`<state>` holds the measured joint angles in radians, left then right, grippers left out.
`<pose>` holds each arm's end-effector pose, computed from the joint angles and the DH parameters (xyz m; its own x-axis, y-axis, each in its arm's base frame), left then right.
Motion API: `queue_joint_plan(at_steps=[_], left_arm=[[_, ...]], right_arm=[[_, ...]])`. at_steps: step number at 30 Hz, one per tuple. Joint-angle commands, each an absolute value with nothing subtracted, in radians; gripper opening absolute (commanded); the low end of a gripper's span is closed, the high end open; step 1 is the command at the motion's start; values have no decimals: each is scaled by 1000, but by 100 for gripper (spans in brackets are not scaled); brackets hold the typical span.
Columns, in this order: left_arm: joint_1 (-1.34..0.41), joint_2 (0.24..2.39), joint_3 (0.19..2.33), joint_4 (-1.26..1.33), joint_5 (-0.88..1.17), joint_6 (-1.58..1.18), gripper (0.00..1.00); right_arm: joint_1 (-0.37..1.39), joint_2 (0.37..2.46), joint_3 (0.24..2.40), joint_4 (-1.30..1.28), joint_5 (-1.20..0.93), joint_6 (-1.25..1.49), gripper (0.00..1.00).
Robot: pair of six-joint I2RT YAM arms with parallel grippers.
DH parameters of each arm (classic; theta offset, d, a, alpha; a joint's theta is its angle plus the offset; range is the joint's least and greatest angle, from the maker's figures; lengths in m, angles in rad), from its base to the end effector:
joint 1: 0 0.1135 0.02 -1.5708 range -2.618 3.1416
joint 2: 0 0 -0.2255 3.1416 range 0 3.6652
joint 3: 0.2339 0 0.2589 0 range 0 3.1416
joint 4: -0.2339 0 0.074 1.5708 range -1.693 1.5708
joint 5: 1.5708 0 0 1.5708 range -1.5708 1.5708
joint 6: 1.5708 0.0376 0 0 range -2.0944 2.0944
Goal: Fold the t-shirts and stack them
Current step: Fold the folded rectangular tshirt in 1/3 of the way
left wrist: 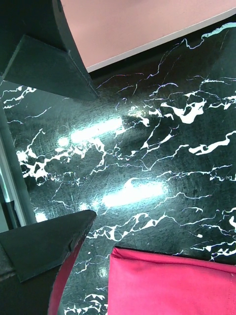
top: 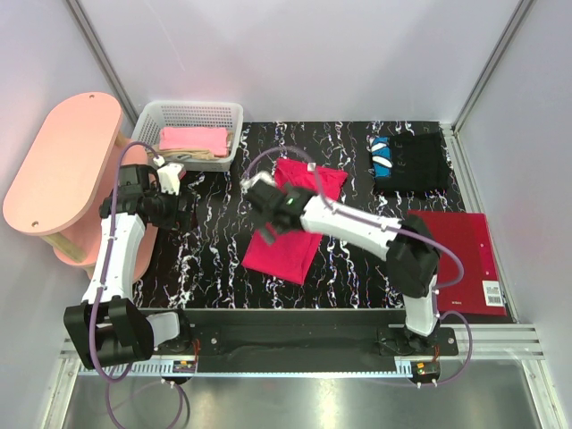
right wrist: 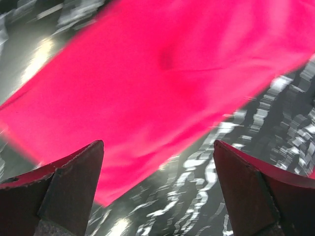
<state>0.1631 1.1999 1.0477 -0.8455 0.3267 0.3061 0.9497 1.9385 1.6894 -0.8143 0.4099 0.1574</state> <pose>0.2543 0.0296 0.2527 -0.7851 0.1600 -0.5983 0.2669 0.9591 -0.0937 0.2523 0.3269 0.2252 -0.6016 -0.5936 -0.5345 -0.5456 0.7941 -0.2678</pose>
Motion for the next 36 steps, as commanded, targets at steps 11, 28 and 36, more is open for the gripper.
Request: queue_joint_plan(at_steps=[11, 28, 36], left_arm=[[137, 1158, 1114, -903, 374, 327, 99], [109, 1138, 1127, -928, 344, 336, 99], [110, 1137, 1126, -931, 342, 337, 99]], right_arm=[[784, 1990, 1562, -643, 71, 324, 100], [729, 1994, 1425, -632, 130, 357, 100], [790, 1893, 1614, -859, 367, 362, 100]])
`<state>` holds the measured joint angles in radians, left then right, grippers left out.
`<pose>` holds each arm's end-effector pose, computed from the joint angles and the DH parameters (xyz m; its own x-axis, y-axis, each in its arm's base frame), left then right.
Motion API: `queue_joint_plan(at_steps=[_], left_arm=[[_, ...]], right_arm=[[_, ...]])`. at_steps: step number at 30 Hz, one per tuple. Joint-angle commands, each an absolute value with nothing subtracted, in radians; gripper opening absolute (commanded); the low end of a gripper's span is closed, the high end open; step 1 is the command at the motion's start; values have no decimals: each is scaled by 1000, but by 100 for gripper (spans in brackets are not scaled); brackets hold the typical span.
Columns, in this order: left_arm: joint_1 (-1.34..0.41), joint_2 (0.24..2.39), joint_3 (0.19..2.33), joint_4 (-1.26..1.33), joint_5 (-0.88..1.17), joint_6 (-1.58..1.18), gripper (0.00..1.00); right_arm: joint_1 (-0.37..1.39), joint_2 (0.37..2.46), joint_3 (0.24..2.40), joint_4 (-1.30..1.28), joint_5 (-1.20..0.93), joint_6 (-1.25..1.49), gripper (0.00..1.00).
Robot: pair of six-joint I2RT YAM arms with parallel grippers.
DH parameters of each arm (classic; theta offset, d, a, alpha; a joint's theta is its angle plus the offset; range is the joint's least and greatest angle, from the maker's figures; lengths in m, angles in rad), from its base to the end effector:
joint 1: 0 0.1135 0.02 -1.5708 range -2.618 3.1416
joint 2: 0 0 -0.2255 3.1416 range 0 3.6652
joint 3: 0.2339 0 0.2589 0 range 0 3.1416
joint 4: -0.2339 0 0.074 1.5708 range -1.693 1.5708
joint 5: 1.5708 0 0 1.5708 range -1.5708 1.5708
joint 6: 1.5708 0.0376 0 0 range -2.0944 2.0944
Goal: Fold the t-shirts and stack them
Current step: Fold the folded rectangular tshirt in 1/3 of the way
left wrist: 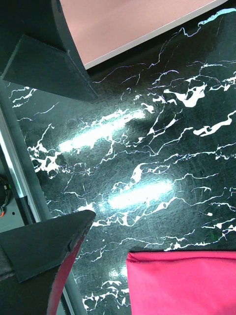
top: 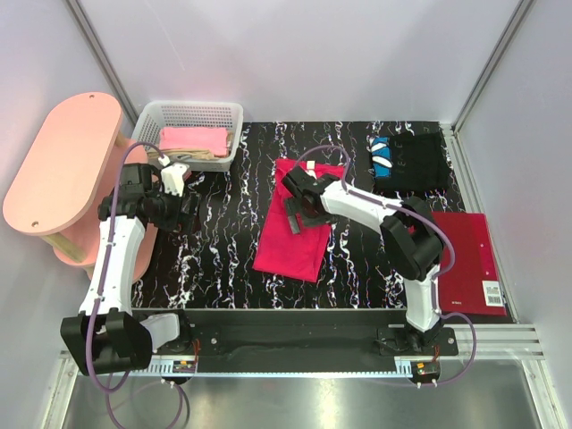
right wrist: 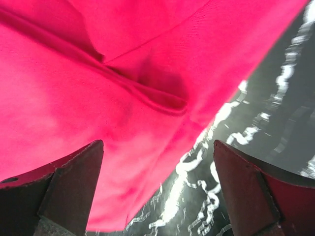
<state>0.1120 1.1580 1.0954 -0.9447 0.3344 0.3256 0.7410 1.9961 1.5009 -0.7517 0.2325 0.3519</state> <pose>0.2430 0.0149 0.2716 -0.7740 0.2170 -0.5948 0.3338 0.9382 -0.0920 0.2997 0.2625 0.1472 -0.8643 -0.3362 -0.3741 -0.3247 0.9410 -0.0954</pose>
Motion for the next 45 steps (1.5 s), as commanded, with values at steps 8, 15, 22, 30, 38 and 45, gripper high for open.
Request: queue_joint_plan(at_steps=[8, 15, 22, 30, 38, 45], left_arm=[[109, 1134, 1120, -933, 321, 344, 99], [109, 1117, 1124, -937, 305, 347, 99], [109, 1103, 1132, -943, 305, 347, 99], [109, 1088, 1137, -953, 290, 367, 99], [112, 1103, 1132, -946, 259, 374, 99], [115, 1097, 1131, -937, 235, 379, 99]], right_arm=[[841, 1875, 1565, -763, 91, 413, 100], [839, 1936, 1468, -666, -54, 445, 100], [831, 2072, 1494, -640, -172, 449, 100], [833, 2184, 1551, -657, -181, 526, 100], [902, 2230, 1704, -658, -160, 614, 100], [945, 2205, 1809, -771, 61, 511, 100]])
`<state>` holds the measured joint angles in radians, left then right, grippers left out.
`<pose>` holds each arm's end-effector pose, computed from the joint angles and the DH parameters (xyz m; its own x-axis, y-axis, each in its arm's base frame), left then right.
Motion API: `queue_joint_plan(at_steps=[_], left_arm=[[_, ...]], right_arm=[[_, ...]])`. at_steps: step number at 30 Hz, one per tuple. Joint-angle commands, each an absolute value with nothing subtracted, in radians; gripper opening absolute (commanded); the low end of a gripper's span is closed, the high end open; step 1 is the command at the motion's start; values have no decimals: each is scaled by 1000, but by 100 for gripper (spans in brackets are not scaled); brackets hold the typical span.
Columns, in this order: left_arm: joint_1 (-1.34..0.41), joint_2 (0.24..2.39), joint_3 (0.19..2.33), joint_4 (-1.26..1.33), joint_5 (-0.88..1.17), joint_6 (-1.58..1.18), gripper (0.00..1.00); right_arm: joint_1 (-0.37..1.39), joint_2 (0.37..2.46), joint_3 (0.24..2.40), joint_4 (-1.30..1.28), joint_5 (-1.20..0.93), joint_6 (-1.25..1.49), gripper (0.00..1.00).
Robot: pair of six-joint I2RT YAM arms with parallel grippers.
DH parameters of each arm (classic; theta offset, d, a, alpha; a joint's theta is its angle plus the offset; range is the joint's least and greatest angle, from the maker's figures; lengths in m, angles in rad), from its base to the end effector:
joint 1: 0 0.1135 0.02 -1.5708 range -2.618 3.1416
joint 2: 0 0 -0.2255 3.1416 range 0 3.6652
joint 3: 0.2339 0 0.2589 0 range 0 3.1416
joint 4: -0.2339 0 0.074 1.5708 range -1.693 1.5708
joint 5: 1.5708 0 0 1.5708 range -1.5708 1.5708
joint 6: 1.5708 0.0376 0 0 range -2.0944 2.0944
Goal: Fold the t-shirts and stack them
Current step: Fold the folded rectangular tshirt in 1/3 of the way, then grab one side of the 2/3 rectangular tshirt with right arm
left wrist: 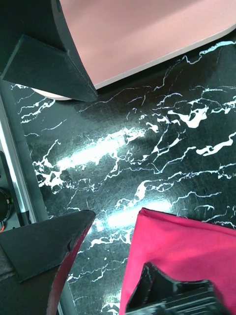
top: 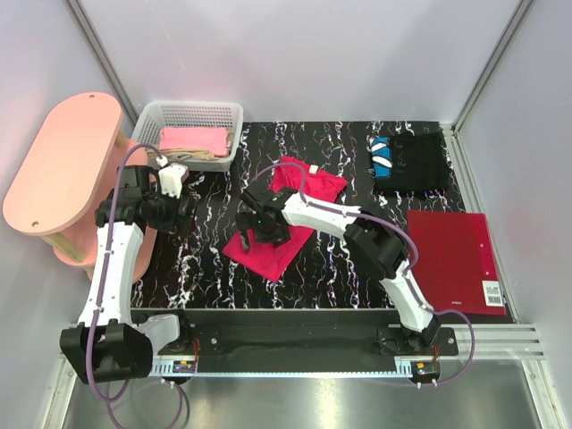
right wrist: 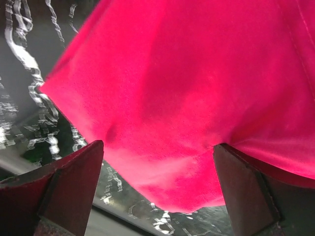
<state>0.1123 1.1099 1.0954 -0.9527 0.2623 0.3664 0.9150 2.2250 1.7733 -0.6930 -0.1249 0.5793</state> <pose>0.2346 0.0166 0.2810 -0.7502 0.2636 -0.6064 0.3286 0.9445 0.0040 0.2744 0.3643 0.1351 -0.9124 -0.2951 -0.2838 -0.3804 0.8673 0.3212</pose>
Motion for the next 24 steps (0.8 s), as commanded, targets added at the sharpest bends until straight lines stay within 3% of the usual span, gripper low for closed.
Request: queue_joint_plan(at_steps=[1, 8, 11, 24], left_arm=[[117, 1094, 1129, -937, 233, 380, 99], [124, 1109, 1126, -922, 225, 354, 99], [127, 1114, 1114, -913, 230, 348, 99], [133, 1094, 1092, -907, 221, 354, 99]], right_arm=[[980, 2169, 1807, -800, 122, 485, 100], [1256, 2134, 1873, -920, 680, 250, 100], [1327, 2200, 1917, -959, 799, 203, 100], [1428, 2299, 1931, -988, 793, 250, 100]])
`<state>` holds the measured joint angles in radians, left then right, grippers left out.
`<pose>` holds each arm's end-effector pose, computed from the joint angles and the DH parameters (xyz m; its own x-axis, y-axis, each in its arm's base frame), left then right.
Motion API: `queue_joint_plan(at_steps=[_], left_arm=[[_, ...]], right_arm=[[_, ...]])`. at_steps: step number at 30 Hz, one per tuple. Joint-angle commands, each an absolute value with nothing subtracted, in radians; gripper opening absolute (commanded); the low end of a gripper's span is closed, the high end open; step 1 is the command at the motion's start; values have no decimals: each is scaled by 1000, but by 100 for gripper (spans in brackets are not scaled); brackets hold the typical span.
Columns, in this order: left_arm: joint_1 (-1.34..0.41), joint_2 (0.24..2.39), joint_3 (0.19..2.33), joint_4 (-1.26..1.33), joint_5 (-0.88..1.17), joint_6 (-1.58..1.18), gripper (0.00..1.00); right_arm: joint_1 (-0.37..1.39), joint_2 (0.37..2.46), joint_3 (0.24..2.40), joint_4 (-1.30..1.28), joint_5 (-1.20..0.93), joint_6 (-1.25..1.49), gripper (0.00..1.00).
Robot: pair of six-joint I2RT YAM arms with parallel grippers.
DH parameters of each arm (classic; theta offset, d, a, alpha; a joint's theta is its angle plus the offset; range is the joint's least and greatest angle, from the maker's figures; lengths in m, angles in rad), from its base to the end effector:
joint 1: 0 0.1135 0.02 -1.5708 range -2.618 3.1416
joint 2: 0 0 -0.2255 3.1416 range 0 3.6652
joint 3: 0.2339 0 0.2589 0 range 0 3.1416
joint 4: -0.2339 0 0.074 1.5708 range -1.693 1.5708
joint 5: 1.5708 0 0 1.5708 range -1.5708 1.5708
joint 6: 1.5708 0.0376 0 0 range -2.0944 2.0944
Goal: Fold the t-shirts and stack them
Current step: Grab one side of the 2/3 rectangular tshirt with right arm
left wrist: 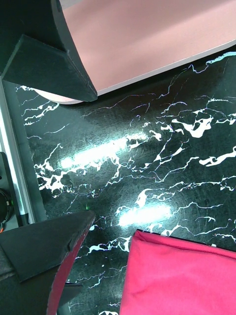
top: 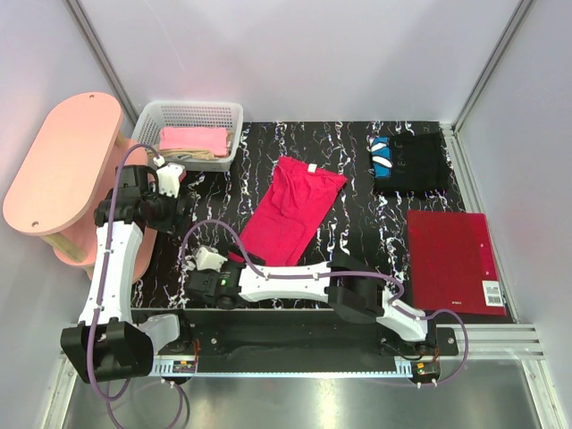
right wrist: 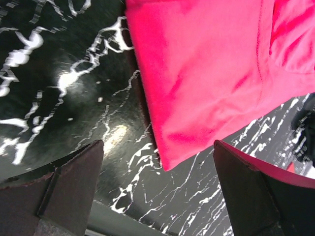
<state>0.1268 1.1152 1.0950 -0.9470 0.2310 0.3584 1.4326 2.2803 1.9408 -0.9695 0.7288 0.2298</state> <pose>0.2358 0.0214 0.2798 -0.7628 0.2470 -0.5977 0.2919 0.9562 0.0226 0.0869 0.4430 0.1587 -0.2925 -0.8693 -0.3985 -0.6660 0.4842 -0.5674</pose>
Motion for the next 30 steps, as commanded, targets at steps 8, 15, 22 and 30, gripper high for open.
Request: queue_joint_plan(at_steps=[8, 15, 22, 30], left_arm=[[135, 1083, 1092, -904, 221, 356, 99], [137, 1078, 1097, -904, 229, 356, 99], [138, 1086, 1098, -902, 226, 356, 99], [138, 1095, 1098, -897, 233, 353, 99]], right_arm=[[1427, 2358, 1916, -965, 810, 244, 96], [1401, 2390, 1869, -925, 818, 238, 88], [1336, 2388, 1807, -859, 787, 222, 74], [1335, 2388, 1809, -848, 694, 244, 60]])
